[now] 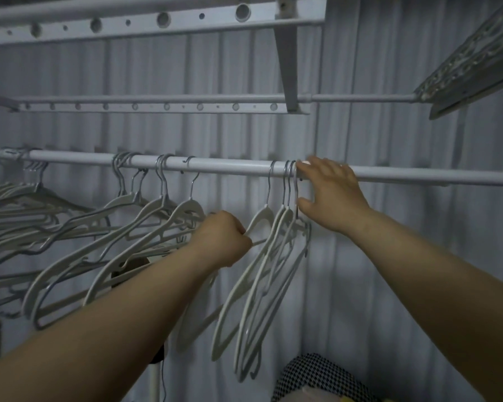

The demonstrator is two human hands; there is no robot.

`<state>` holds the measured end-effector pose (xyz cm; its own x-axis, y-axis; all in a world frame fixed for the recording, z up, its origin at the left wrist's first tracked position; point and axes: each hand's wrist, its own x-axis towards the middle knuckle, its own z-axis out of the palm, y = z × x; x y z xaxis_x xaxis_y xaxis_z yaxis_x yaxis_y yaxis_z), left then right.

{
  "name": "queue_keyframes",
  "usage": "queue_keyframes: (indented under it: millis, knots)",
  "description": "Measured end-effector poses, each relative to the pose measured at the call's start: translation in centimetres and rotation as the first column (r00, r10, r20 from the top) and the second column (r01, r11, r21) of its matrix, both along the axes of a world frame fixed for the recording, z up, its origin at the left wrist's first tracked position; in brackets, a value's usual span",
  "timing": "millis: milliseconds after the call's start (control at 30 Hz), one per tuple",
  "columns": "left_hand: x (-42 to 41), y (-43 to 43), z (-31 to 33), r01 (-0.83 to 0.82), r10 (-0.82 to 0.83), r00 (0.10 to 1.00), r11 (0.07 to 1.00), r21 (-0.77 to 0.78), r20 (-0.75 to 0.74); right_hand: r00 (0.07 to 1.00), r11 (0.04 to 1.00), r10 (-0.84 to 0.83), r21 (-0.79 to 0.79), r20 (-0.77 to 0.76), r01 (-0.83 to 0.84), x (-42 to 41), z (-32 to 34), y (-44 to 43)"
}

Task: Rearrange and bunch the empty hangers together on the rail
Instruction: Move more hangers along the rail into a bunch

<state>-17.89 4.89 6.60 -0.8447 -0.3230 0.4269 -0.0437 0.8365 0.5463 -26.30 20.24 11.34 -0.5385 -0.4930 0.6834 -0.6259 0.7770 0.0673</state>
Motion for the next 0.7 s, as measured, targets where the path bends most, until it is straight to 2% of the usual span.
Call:
queue_keyframes:
  millis: [133,200,333,433,500,567,700]
  knots:
    - [0.9,-0.4,-0.1,0.07,-0.071,0.996,0.997,-0.014,-0.059,1.0,1.0,0.003,-0.009,-0.01,-0.003,-0.2,0.1,0.0]
    - [2.0,-0.7,-0.3,0.048,-0.056,0.99,0.997,-0.065,-0.127,1.0,1.0,0.008,-0.029,-0.029,-0.008,-0.1,0.1,-0.1]
    - [4.8,-1.9,-0.7,-0.179,0.115,0.938,0.969,-0.172,-0.327,0.998,0.998,0.047,-0.044,-0.041,-0.048,0.9,0.3,-0.7]
    - [6.1,-3.8,-1.3,-0.338,0.246,0.885,0.923,-0.183,-0.395,0.998,0.998,0.058,-0.011,-0.027,-0.059,1.4,0.5,-1.9]
    - [6.4,-5.2,-1.8,-0.407,0.32,0.883,0.886,-0.22,-0.345,0.998,0.999,0.045,0.031,-0.038,-0.044,1.4,0.5,-2.9]
    - [6.5,-6.3,-2.4,-0.45,0.401,0.888,0.855,-0.257,-0.224,0.998,0.997,0.022,0.069,-0.053,-0.018,1.2,0.5,-3.7]
    - [6.8,-8.1,-3.4,-0.441,0.439,0.896,0.863,-0.246,-0.067,0.998,0.995,-0.038,0.089,-0.048,0.042,0.6,0.7,-4.3]
